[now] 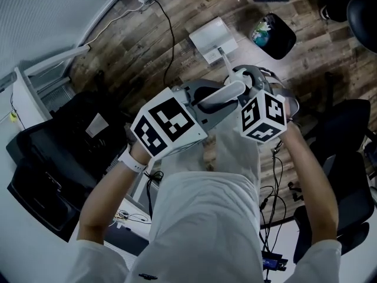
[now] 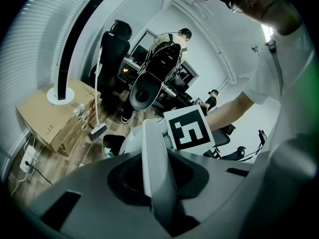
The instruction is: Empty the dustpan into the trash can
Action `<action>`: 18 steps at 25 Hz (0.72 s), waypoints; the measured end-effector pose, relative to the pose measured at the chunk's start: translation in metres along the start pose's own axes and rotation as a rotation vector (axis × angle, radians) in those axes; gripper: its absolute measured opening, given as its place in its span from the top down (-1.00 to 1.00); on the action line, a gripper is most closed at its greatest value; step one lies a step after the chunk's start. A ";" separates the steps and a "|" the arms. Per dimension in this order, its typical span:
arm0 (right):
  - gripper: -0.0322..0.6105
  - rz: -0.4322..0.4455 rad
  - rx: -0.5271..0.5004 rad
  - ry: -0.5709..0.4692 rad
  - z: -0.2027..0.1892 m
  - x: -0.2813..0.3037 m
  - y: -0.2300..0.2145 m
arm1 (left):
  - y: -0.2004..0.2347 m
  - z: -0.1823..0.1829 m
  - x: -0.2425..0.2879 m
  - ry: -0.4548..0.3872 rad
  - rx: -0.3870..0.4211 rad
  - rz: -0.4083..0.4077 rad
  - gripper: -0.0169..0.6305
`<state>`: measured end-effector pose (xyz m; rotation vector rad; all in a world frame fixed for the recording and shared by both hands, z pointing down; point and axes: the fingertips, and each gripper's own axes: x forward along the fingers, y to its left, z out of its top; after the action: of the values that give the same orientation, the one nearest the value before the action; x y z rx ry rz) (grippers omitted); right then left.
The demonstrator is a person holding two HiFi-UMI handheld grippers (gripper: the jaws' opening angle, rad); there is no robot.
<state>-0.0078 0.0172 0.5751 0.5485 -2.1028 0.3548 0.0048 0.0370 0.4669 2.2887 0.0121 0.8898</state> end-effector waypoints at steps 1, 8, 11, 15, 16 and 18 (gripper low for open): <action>0.63 -0.001 0.003 0.000 -0.003 0.002 -0.002 | 0.002 0.000 0.004 0.005 0.001 0.001 0.73; 0.63 0.000 0.024 0.018 -0.027 0.010 -0.015 | 0.013 0.001 0.029 0.049 0.033 0.009 0.73; 0.63 0.007 0.031 0.008 -0.031 0.010 -0.021 | 0.017 0.005 0.034 0.047 0.029 0.016 0.73; 0.63 0.012 0.034 -0.006 -0.029 0.012 -0.024 | 0.020 0.008 0.032 0.047 0.027 0.025 0.73; 0.62 0.013 0.025 -0.011 -0.028 0.012 -0.023 | 0.020 0.007 0.032 0.049 0.028 0.025 0.73; 0.61 0.019 0.001 -0.025 -0.027 0.012 -0.021 | 0.020 0.005 0.032 0.058 0.038 0.026 0.73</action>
<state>0.0164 0.0082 0.6012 0.5370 -2.1333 0.3613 0.0277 0.0262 0.4949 2.3022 0.0245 0.9764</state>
